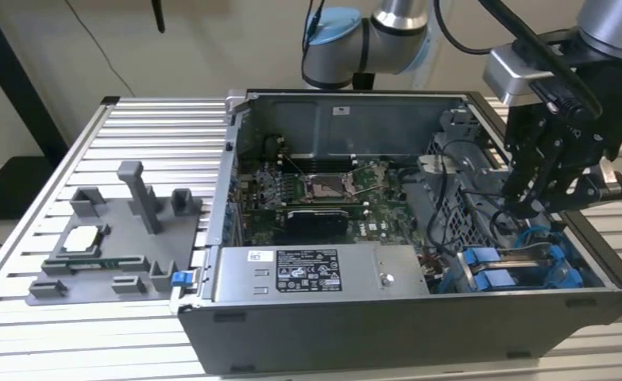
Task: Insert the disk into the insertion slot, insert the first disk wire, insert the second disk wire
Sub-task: 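Insert the first disk wire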
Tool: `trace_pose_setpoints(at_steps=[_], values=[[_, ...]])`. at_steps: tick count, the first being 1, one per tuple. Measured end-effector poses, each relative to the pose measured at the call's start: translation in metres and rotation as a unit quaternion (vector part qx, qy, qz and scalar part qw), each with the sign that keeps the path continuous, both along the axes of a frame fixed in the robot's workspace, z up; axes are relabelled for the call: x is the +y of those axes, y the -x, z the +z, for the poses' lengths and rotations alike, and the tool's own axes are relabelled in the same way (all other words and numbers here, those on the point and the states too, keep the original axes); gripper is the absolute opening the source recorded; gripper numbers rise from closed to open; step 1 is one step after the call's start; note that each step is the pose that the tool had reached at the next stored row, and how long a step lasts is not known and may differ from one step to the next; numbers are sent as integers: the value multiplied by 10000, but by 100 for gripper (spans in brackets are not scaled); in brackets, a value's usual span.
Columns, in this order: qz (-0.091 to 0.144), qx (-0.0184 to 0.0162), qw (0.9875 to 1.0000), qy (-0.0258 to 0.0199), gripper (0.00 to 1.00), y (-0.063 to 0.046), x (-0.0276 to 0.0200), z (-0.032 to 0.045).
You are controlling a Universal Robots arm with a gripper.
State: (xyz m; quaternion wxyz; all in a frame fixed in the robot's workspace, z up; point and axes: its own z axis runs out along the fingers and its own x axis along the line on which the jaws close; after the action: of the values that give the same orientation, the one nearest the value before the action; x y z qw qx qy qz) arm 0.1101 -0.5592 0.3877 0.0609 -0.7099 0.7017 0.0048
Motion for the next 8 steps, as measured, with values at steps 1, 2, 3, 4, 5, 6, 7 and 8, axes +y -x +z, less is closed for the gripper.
trace_pose_setpoints(at_steps=[1, 2, 3, 4, 5, 6, 7, 8], values=[[0, -3, 10000, 0, 100, 1, 2, -3], [0, -7, 10000, 0, 100, 2, 3, -7], [-1, -9, 10000, 1, 100, 6, 5, -9], [-1, -10, 10000, 1, 100, 9, 8, -11], [-1, -11, 10000, 1, 100, 12, 12, -14], [-2, -13, 10000, 1, 100, 15, 14, -16], [-2, -14, 10000, 0, 0, 17, 18, -18], [-2, -15, 10000, 0, 0, 17, 20, -19]])
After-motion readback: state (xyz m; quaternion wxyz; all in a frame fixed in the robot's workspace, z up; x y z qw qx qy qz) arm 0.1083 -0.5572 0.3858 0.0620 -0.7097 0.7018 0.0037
